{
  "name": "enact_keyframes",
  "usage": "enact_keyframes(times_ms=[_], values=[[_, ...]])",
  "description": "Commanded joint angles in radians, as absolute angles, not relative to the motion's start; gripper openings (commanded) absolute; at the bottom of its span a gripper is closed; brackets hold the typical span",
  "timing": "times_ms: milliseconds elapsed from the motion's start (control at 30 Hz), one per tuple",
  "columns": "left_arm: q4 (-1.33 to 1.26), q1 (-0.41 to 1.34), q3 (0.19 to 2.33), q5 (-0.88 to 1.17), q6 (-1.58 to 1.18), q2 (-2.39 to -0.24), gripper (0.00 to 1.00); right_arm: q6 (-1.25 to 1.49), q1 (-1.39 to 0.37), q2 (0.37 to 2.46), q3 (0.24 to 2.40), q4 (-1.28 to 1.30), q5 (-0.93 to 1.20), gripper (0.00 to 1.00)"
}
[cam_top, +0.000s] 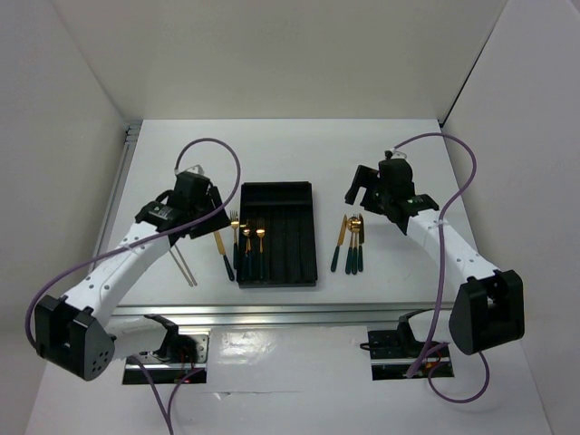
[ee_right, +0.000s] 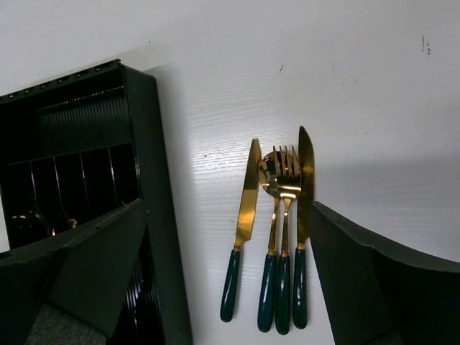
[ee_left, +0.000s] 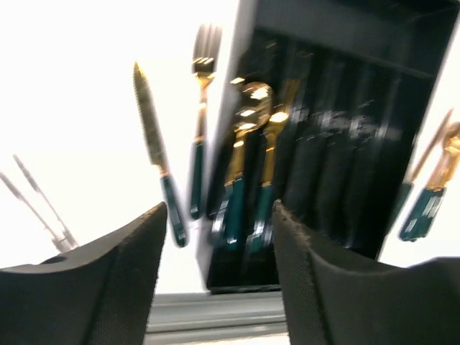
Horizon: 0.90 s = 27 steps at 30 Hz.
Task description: Sort the eating utensils into containers
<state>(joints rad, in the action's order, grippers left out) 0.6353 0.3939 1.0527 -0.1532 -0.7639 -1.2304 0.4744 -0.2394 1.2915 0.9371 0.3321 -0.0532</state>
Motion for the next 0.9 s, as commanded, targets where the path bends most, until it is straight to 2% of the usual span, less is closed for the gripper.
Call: enact_keyframes(times_ms=[0,133,367,667,867], values=[[0.631,0.353,0.983,-0.115,-0.712,-1.157,0.68,0.465,-0.233,1.299,1.020,0.377,-0.077,1.00],[0.575,0.305,0.885,-0.040,-0.698,-1.169,0.69,0.425,-0.233,1.260,1.083,0.388,-0.146,1.00],[0.460,0.293,0.839,0.005,-0.660,-1.255,0.68,0.393,-0.233,1.187,1.135,0.385,-0.092,1.00],[0.397,0.293,0.828,0.005,-0.649,-1.330,0.65,0.354,-0.233,1.149,1.238,0.383,-0.051,1.00],[0.386,0.314,0.837,-0.078,-0.680,-1.431,0.62,0.354,-0.233,1.149,1.239,0.383,-0.041,1.00]])
